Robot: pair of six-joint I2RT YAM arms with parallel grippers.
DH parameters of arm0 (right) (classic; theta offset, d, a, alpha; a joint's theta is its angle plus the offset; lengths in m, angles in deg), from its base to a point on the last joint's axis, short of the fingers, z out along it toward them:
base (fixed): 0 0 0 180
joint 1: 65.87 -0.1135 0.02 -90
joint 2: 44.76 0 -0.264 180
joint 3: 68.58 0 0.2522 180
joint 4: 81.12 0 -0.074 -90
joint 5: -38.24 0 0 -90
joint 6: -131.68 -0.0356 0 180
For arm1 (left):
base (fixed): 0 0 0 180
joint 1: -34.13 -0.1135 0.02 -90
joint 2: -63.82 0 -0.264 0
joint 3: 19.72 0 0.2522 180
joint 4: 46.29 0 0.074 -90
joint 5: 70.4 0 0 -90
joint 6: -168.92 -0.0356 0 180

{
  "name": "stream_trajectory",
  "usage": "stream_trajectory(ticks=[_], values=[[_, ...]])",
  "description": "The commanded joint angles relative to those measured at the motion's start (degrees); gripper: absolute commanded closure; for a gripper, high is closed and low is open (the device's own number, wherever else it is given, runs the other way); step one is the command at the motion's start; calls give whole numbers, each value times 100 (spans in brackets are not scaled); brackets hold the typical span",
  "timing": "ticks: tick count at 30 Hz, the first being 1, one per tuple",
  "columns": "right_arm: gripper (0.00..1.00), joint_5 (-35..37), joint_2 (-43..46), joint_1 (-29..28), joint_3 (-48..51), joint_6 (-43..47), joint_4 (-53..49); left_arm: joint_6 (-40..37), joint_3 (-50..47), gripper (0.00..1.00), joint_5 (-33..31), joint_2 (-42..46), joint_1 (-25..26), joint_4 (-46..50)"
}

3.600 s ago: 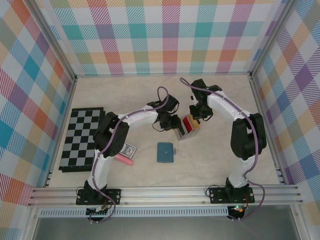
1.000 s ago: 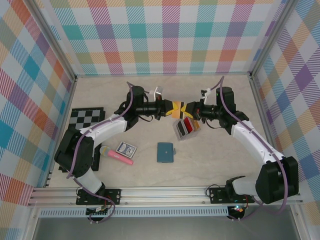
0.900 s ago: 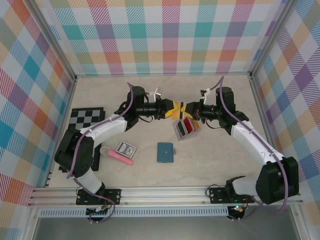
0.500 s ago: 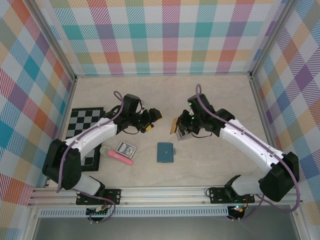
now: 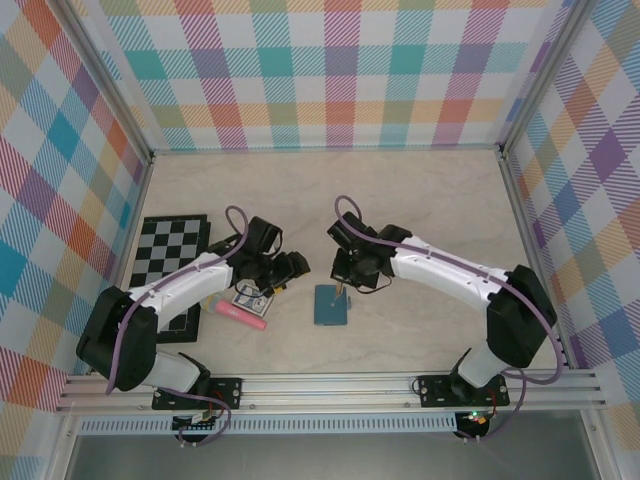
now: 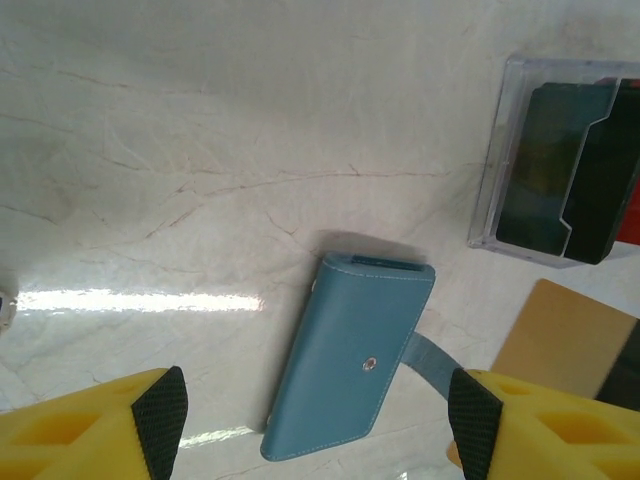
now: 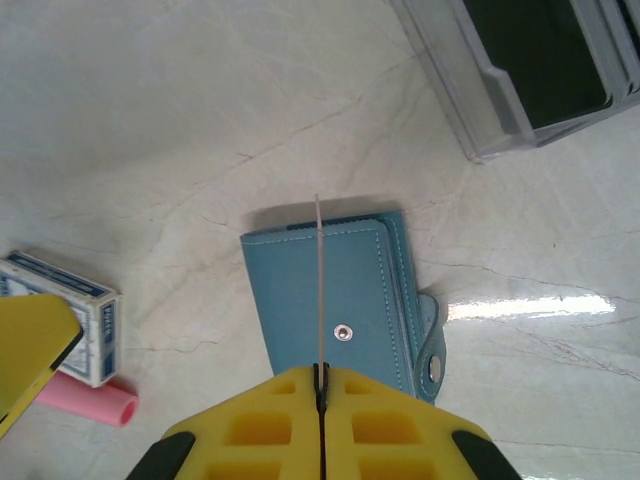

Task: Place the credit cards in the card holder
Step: Open the card holder at the bottom-center of the table.

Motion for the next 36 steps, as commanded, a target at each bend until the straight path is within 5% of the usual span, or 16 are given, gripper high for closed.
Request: stream_trajectory(ticks=[1,12,23,36], values=[[92,-137,-31,-46,175,112,88,-171,-43,28,-77,-44,148,54],[91,-234,176,133,1070,236,302,-526,389,30,-137,-604,636,241],[93,-920,908,707,2169,534,1397,-1029,1604,23,-1487,-1596,1630,1609],[95,-1158,1790,1249,3252,557,1590,-1076,2779,13,-2119,-2702,2584,2150]])
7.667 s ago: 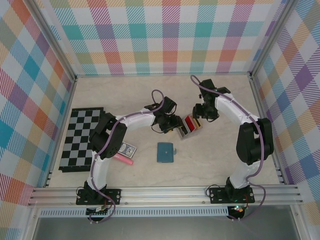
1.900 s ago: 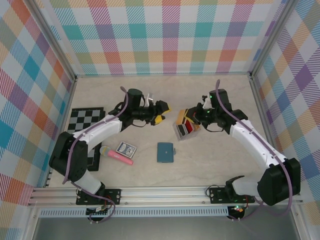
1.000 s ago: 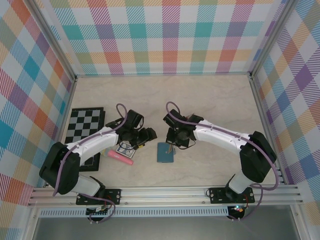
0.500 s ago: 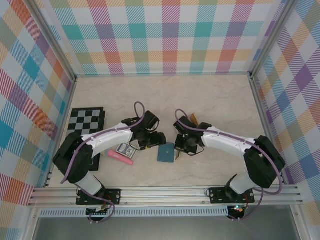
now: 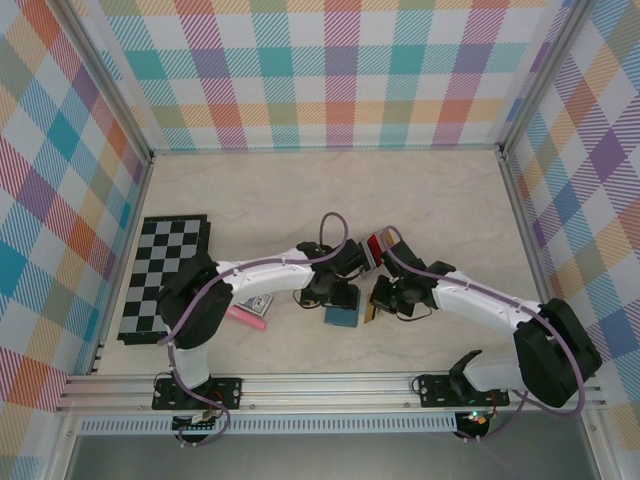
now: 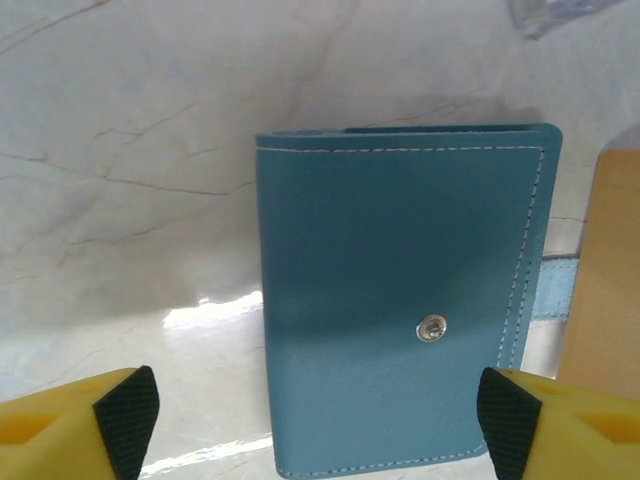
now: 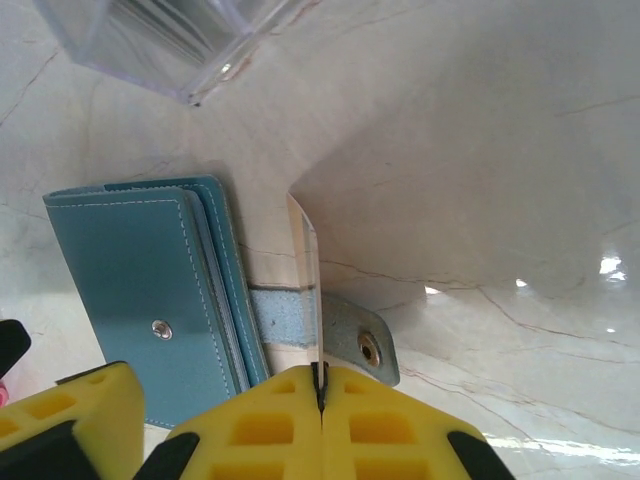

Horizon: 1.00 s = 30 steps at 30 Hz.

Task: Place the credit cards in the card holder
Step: Open the card holder at the bottom-center of the table.

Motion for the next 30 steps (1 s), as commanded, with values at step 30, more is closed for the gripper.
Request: stream_trajectory(ticks=[30], values=[[95,-103,254,424,508,101,-27,-162,738,2,-552,-1035,349,585]])
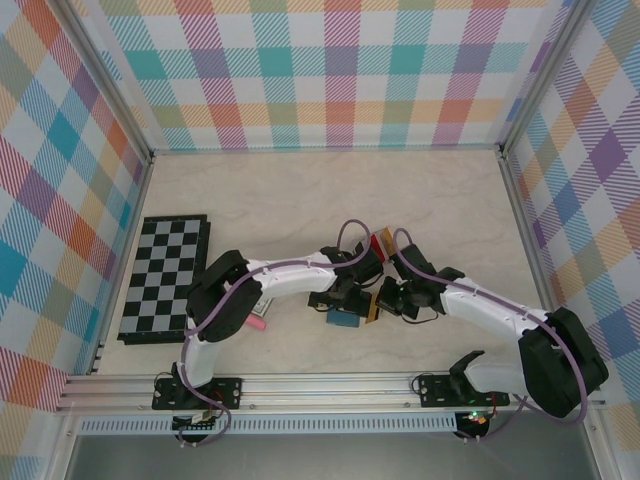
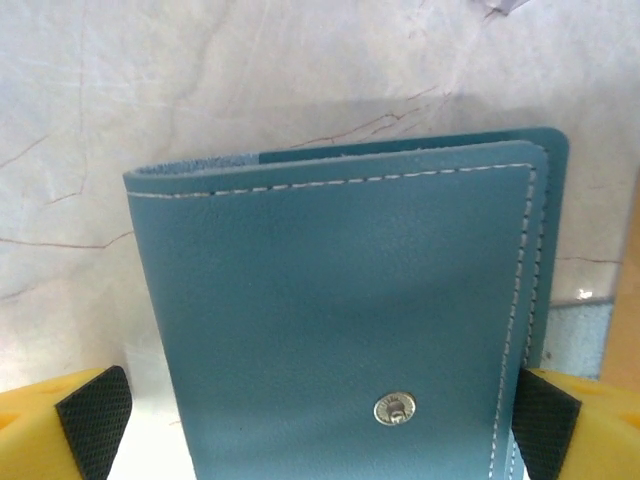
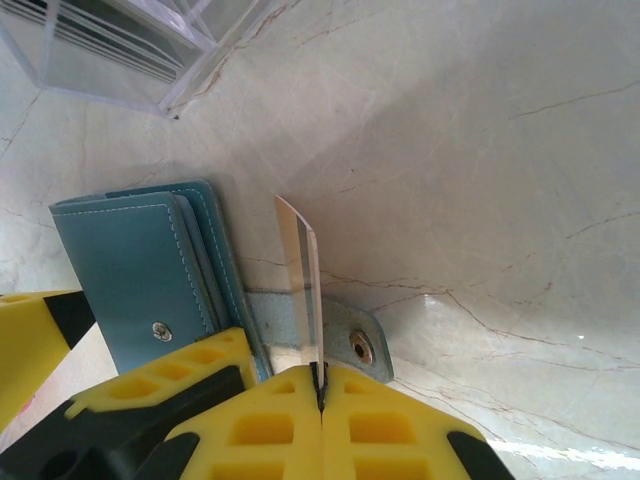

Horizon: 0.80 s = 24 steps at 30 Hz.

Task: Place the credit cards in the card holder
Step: Open the card holder at the bottom-center of the table.

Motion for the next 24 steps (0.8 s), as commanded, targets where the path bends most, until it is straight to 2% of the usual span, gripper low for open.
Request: stream_trajectory(ticks=[1,13,24], values=[[95,172,-7,67,128,108,-339,-113,97,3,-319,-131,81,416],[97,431,-190,173,1,299,-622,-108,189,8,-931,552,83,741],[97,459,-282,194,-112,379,-683,-219,23,24,-1225,977,59,787]])
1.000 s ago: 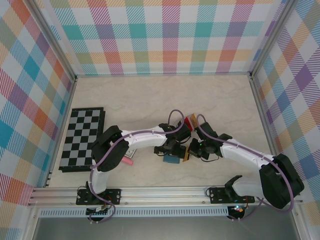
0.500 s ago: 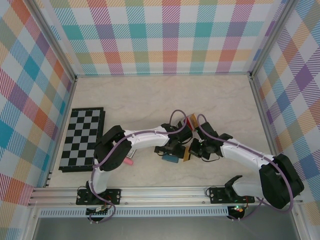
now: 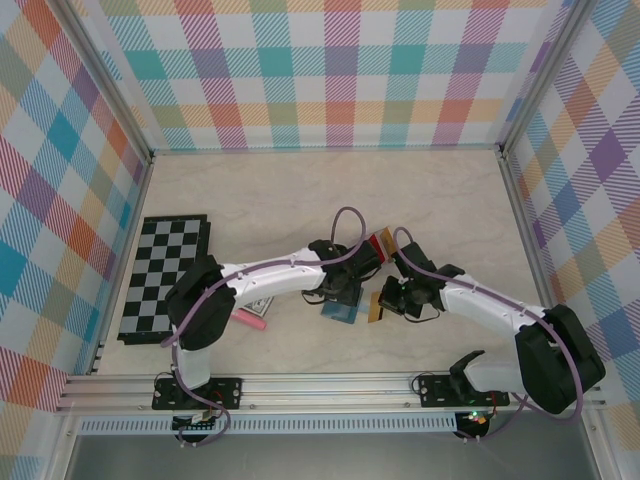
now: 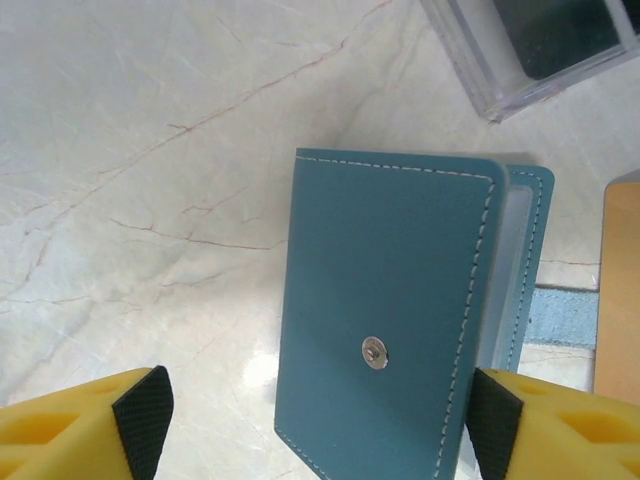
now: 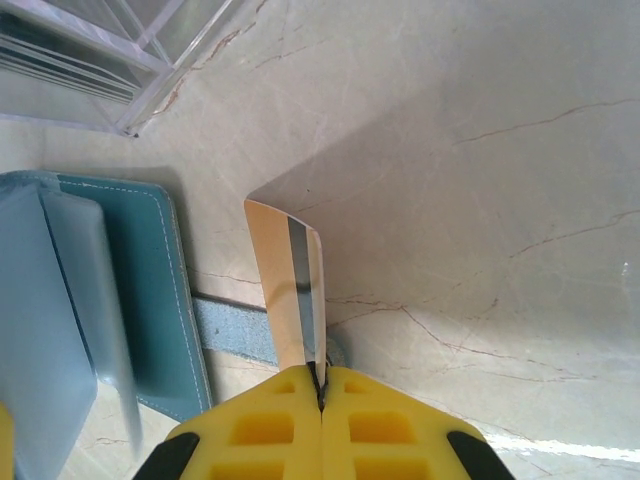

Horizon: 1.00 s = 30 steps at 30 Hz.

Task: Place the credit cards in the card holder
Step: Open the card holder at the bottom-center of the table.

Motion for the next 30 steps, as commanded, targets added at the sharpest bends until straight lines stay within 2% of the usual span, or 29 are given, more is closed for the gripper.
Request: stream_trajectory(ticks=[1,8,19,30], values=[[97,354,-145,47,-39,141,-480,-130,-71,29,-183,218,-16,212],[97,376,-125,48,-68,150,-510,-255,-321,50,206,479,-199,-179],[97,342,-220,48,-169,205,-544,-384,-902,47,1938,718,-766,-1239],[97,332,-328,47,-270,241,-570,-348,-1235,45,2571,869,-1125,-1667]])
